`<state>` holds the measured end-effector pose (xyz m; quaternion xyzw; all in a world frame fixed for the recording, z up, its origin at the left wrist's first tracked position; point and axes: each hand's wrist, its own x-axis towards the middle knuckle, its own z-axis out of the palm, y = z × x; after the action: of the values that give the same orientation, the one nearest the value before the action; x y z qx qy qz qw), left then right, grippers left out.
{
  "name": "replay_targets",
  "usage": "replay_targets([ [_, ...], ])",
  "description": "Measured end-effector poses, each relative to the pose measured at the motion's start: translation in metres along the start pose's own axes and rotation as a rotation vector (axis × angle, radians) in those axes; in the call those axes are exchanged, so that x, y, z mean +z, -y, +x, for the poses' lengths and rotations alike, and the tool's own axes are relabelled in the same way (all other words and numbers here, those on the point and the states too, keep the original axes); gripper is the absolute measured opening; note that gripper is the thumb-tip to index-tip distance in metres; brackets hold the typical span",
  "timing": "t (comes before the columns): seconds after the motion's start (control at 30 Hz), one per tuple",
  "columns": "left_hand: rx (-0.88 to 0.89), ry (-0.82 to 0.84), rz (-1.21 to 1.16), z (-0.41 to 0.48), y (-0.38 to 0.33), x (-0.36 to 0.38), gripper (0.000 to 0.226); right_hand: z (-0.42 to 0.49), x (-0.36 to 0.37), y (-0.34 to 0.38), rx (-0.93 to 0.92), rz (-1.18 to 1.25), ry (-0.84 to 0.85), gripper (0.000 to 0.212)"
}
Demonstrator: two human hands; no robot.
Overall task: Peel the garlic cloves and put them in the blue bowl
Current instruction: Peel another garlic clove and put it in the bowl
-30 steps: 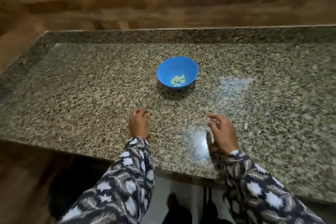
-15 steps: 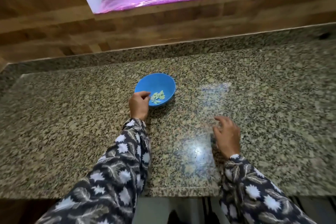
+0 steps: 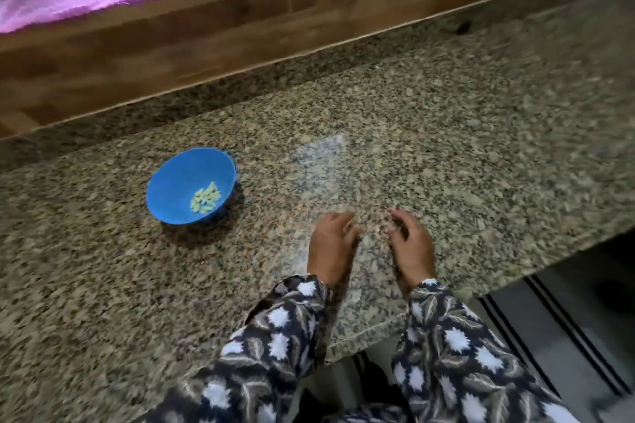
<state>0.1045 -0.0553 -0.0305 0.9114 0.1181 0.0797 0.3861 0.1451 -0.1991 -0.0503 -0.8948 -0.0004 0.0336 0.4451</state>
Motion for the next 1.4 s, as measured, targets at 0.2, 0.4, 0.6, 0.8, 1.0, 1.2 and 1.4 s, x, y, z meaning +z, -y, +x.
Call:
replay_targets([
  [0.2,0.068,0.140,0.198,0.010,0.002,-0.001,0.012,-0.007,0.003,-0.005,-0.057,-0.139,0.082,0.038],
  [0.4,-0.609,-0.127,-0.708,-0.007,0.016,-0.038,0.022,-0.028,0.034,0.025,-0.163,0.076,0.182,0.033],
  [0.6,-0.801,-0.148,-1.050,-0.046,0.043,-0.079,0.014,-0.051,0.076,0.062,-0.282,0.178,0.402,0.028],
  [0.8,-0.810,-0.339,-1.257,-0.064,0.056,-0.093,0.016,-0.062,0.093,0.075,-0.273,0.221,0.491,0.026],
  [1.0,-0.754,-0.333,-1.111,-0.073,0.049,-0.095,0.010,-0.069,0.094,0.085,-0.238,0.334,0.519,0.013],
  [1.2,-0.686,-0.338,-0.990,-0.076,0.046,-0.095,0.013,-0.069,0.090,0.082,-0.192,0.357,0.441,0.010],
  [1.4,-0.635,-0.249,-1.075,-0.078,0.046,-0.096,0.017,-0.067,0.086,0.083,-0.171,0.370,0.446,0.013],
])
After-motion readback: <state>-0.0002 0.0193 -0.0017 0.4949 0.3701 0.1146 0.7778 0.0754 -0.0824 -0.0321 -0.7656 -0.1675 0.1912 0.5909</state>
